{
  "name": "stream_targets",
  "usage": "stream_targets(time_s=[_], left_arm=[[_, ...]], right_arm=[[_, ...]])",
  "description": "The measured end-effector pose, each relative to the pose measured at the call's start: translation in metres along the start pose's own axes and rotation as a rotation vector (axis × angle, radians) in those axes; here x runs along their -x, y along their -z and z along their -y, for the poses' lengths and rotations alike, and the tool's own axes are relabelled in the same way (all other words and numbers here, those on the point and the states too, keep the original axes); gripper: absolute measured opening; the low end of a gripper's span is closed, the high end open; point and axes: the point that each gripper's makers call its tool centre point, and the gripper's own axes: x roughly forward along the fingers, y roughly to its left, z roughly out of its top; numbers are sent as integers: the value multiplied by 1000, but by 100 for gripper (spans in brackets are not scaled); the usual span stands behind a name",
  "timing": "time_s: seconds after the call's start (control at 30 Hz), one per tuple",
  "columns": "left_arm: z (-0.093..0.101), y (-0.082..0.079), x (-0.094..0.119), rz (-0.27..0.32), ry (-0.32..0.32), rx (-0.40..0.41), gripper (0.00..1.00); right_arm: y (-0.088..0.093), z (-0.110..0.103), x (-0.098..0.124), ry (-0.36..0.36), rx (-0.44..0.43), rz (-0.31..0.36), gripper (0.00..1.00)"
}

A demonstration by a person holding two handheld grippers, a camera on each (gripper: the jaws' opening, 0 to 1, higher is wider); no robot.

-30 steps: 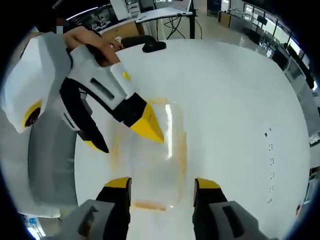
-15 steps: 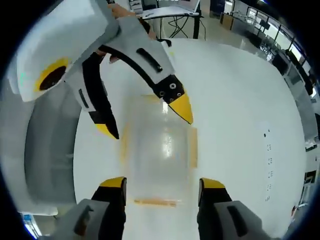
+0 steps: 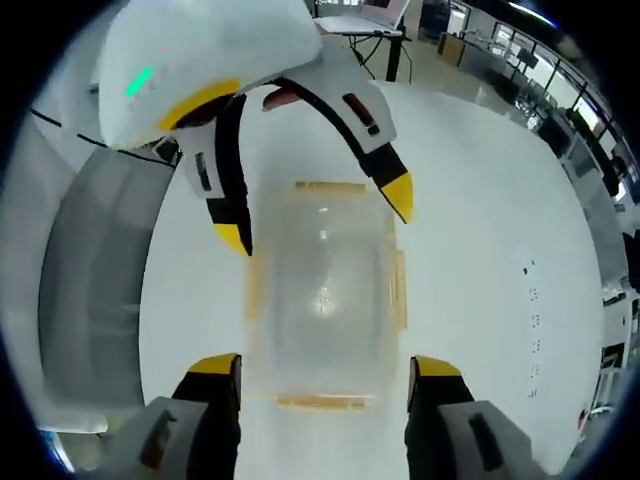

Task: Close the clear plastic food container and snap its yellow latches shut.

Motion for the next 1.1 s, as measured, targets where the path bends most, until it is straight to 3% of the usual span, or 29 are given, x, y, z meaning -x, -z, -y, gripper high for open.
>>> stream_targets(time_s=[0.17,0.53,0.73,1.1], left_arm=[[-2,5,-5,-18,0,-5,84],[-2,11,-18,-53,7,-14,91],[5,16,-23,-81,39,-36,87],[1,18,-23,-83,28,-44,83]], right_arm=[[2,-1,-5,29,14,3,75],[9,2,-18,106,19,12,79],[15,5,-25,120,-7,10,79],[18,3,-34,117,-18,6,76]])
